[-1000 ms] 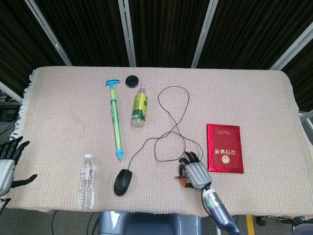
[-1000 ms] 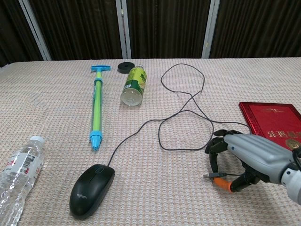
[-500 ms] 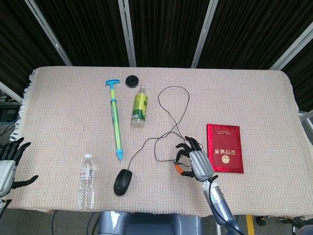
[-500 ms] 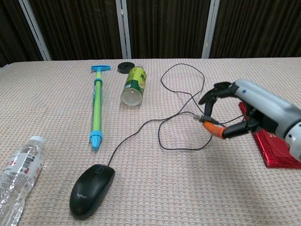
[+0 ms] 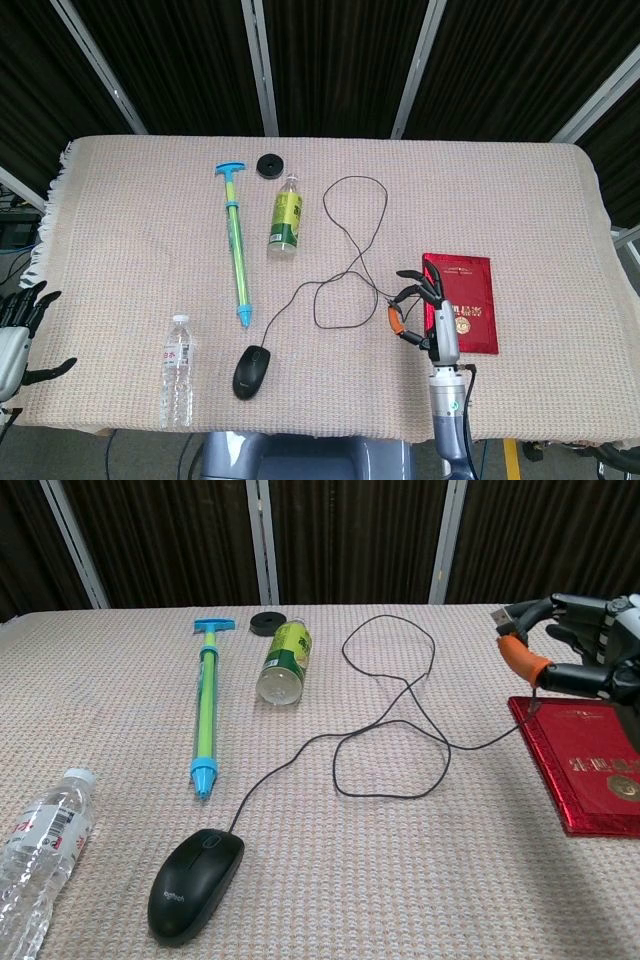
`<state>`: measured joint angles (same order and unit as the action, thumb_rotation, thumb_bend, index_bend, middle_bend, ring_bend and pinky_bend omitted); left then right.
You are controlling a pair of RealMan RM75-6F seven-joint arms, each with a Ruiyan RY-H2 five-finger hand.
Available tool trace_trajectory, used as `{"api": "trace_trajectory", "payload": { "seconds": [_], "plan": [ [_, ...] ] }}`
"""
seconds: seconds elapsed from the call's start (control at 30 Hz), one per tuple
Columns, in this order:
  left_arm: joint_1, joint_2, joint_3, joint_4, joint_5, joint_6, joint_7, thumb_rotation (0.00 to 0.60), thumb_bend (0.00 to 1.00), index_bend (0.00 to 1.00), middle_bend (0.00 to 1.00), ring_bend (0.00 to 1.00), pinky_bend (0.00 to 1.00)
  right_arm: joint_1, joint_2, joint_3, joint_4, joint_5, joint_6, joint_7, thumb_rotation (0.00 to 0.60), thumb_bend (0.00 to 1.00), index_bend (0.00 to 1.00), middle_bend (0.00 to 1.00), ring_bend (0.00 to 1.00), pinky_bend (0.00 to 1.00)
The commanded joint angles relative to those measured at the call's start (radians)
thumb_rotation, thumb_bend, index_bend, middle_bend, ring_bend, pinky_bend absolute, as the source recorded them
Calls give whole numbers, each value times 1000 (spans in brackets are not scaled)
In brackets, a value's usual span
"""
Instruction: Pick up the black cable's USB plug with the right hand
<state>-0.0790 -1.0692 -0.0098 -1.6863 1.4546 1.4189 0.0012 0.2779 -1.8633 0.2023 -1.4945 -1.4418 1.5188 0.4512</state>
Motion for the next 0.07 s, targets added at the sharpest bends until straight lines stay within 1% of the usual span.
{"api": "trace_trajectory", "payload": {
  "seconds": [0.03, 0.07],
  "plan": [
    [1, 2, 1, 0, 0, -1, -5, 600, 100, 120, 0, 0, 14, -14, -14, -18, 20, -12, 11, 9, 600, 402, 642, 286, 12, 0],
    [1, 3, 1, 1, -1, -2, -8, 600, 100, 120, 0, 0, 14, -18, -17, -24, 25, -15, 13, 11, 600, 402, 642, 286, 12, 0]
  ]
}}
